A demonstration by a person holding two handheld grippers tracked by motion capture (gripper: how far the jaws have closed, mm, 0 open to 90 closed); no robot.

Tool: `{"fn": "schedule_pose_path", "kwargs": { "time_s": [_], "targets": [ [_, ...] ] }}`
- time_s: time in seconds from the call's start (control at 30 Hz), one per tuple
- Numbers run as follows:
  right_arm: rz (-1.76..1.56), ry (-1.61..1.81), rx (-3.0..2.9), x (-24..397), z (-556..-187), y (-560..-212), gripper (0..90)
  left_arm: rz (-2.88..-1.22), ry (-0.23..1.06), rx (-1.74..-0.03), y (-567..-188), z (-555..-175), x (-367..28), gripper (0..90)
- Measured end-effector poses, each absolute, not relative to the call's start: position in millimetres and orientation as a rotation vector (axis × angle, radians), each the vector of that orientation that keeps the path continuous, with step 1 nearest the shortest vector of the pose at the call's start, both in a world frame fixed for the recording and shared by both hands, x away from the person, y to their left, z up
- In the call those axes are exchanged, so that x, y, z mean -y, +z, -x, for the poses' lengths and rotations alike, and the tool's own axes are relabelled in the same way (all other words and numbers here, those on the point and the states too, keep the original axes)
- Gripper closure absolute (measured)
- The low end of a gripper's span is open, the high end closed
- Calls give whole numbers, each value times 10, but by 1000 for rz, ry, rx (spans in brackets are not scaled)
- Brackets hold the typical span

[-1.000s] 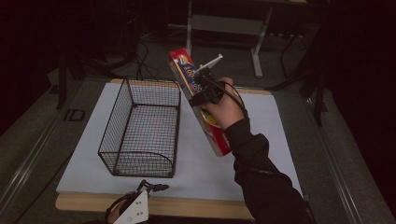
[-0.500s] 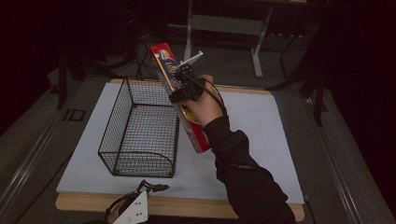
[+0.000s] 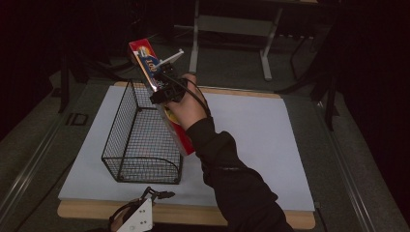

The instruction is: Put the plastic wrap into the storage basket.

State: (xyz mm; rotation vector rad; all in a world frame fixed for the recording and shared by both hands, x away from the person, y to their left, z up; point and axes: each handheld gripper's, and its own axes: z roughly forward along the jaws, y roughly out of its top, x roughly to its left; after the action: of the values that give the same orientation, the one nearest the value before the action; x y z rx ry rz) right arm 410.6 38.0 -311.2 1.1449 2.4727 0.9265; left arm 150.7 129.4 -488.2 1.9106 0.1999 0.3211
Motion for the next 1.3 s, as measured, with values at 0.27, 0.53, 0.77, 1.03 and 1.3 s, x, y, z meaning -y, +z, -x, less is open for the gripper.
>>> {"fn": "schedule_pose_path", "kwargs": {
  "time_s": [0.27,0.53,0.77,1.03,1.3],
  "targets": [
    [-1143,974,-2466,-628,-4098,-3200,390,-1909,318,-200,-4883,-1512,-1300,1],
    [-1148,985,-2453,-816,-4107,-3356,391,-1906,313,-194,-4879,-1508,-1310,1],
    [-1193,973,-2465,-917,-4159,-3599,390,-1905,307,-188,-4875,-1506,-1311,1],
    [-1220,915,-2497,-964,-4167,-3855,390,-1906,304,-185,-4875,-1506,-1313,1],
    [-1260,875,-2529,-937,-4205,-4033,389,-1907,303,-183,-4877,-1508,-1308,1]
  ]
}}
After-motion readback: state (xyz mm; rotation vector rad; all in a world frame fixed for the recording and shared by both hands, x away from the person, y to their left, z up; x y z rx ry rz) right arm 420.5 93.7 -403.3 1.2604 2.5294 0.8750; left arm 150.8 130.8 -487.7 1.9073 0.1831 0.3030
